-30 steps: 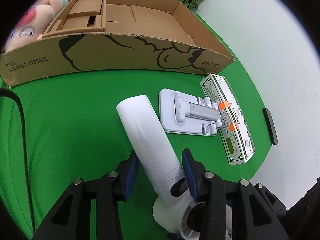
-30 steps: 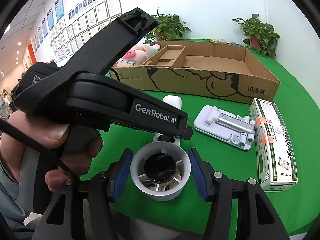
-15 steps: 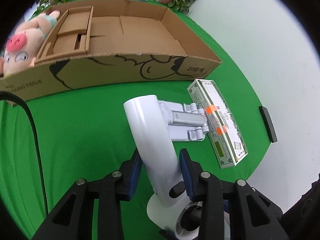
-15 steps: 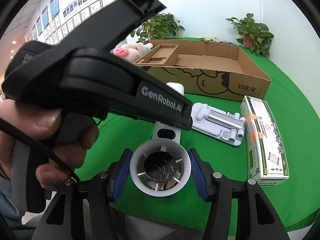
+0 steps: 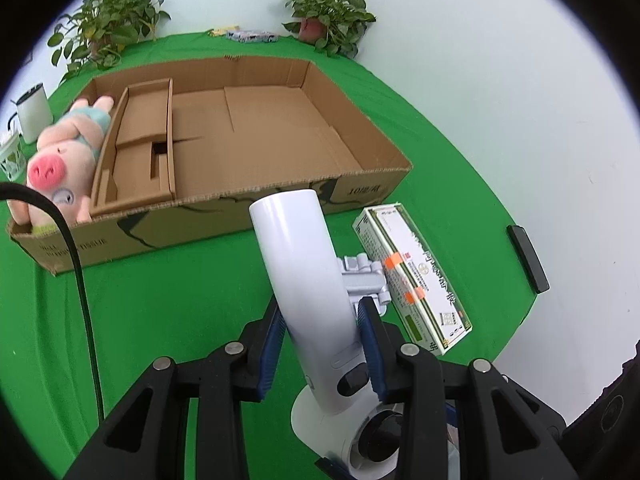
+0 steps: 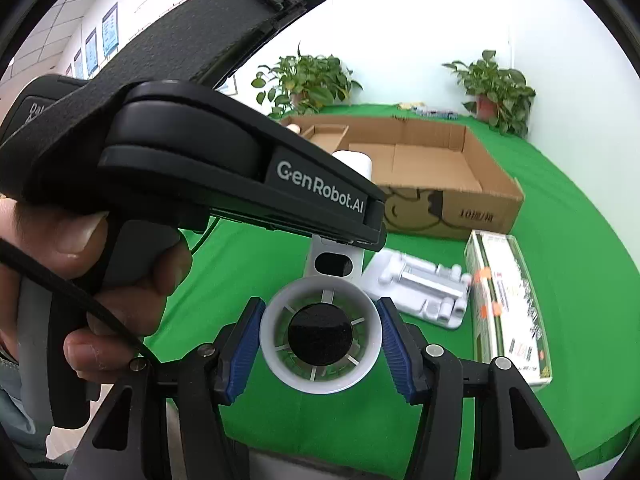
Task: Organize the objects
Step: 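Lift the white fan and carry it over the large box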
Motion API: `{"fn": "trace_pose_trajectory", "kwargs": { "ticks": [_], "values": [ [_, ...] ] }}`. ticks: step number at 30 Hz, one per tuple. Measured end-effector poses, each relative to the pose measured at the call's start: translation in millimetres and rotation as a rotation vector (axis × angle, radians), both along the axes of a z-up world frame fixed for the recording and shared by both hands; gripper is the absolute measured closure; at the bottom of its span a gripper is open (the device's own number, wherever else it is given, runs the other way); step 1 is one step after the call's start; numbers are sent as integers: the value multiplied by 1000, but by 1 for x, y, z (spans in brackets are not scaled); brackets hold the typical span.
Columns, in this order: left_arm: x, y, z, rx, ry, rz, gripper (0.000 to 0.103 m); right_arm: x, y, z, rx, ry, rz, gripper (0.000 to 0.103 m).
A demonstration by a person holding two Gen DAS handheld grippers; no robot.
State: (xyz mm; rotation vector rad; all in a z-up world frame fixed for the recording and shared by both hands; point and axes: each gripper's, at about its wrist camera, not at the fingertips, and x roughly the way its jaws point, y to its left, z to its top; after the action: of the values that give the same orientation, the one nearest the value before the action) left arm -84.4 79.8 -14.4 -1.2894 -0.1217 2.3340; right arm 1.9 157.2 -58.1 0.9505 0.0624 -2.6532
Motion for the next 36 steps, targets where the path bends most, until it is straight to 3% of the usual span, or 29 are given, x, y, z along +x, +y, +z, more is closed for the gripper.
{"fn": "trace_pose_trajectory", "kwargs": {
  "ticks": [16, 25, 36],
  "values": [
    [-22, -26, 75, -6, 139, 43, 68, -36, -23, 66, 2, 94, 53, 49],
    [-43, -41, 103, 12, 166, 86, 68, -60, -45, 99, 24, 117, 99, 49],
    [-76, -42, 127, 18, 165, 73, 68, -89, -55, 136, 36, 111, 90, 49]
  ]
}}
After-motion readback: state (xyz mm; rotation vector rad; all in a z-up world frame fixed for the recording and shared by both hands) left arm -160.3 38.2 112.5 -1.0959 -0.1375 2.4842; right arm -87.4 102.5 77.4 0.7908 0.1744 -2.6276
